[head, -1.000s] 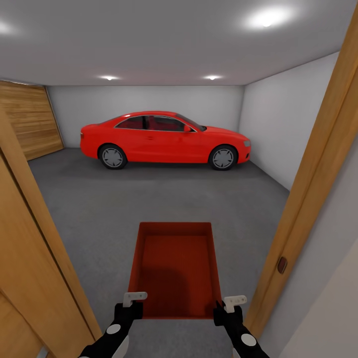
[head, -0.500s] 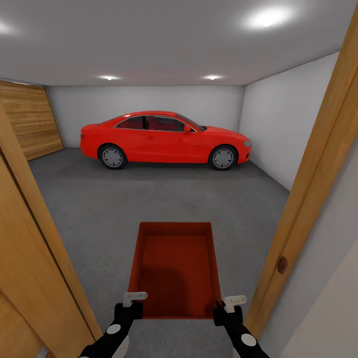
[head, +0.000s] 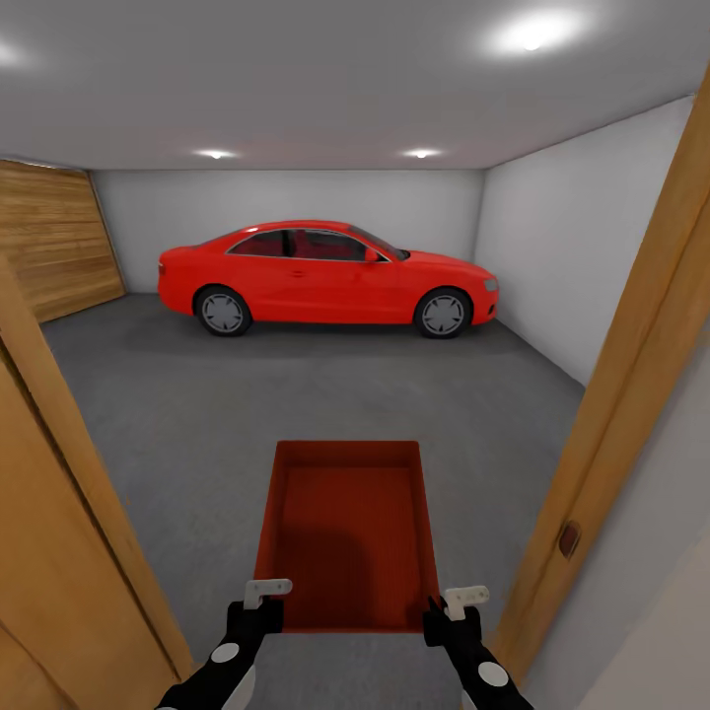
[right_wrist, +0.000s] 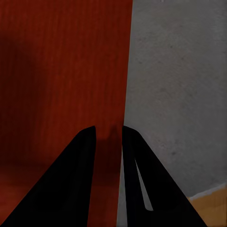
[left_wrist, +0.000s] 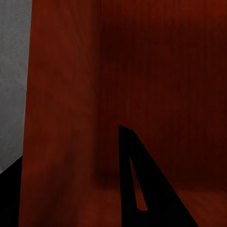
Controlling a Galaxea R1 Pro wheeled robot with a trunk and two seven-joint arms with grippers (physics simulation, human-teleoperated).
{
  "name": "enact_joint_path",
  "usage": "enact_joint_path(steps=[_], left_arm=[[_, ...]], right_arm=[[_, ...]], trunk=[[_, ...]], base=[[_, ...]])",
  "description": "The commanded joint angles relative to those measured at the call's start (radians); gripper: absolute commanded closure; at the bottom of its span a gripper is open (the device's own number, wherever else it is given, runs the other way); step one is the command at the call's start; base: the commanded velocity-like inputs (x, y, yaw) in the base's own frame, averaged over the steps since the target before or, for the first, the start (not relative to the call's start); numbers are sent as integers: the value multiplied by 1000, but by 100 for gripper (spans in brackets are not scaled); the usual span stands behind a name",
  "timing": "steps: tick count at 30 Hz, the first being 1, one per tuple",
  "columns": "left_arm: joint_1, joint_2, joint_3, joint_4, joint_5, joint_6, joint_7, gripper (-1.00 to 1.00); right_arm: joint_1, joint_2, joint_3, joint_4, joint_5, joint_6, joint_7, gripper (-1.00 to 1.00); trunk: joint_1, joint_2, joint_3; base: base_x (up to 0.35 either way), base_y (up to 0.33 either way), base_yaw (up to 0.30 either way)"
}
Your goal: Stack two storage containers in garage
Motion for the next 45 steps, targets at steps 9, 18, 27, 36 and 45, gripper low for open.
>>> enact_joint_path(steps=[9, 18, 27, 36, 45], left_arm=[[-1, 12, 16, -1, -2, -4, 54, 100], [-1, 12, 16, -1, -2, -4, 54, 100], [-1, 12, 16, -1, -2, -4, 54, 100], [-1, 12, 16, -1, -2, -4, 54, 100], [-1, 12, 16, -1, -2, -4, 54, 100]], right_arm=[[-2, -1, 8, 0, -8, -3, 31, 100], [-2, -1, 8, -1, -8, -3, 32, 100], [-2, -1, 8, 0, -8, -3, 32, 100], [-2, -1, 8, 0, -8, -3, 32, 100], [-2, -1, 8, 1, -8, -3, 32, 100]], trunk=[[1, -2, -2], [1, -2, -2], [1, -2, -2], [1, -2, -2], [1, -2, -2]], base=[[312, 0, 0], [176, 0, 0], [6, 77, 0], [0, 11, 0], [165, 0, 0]])
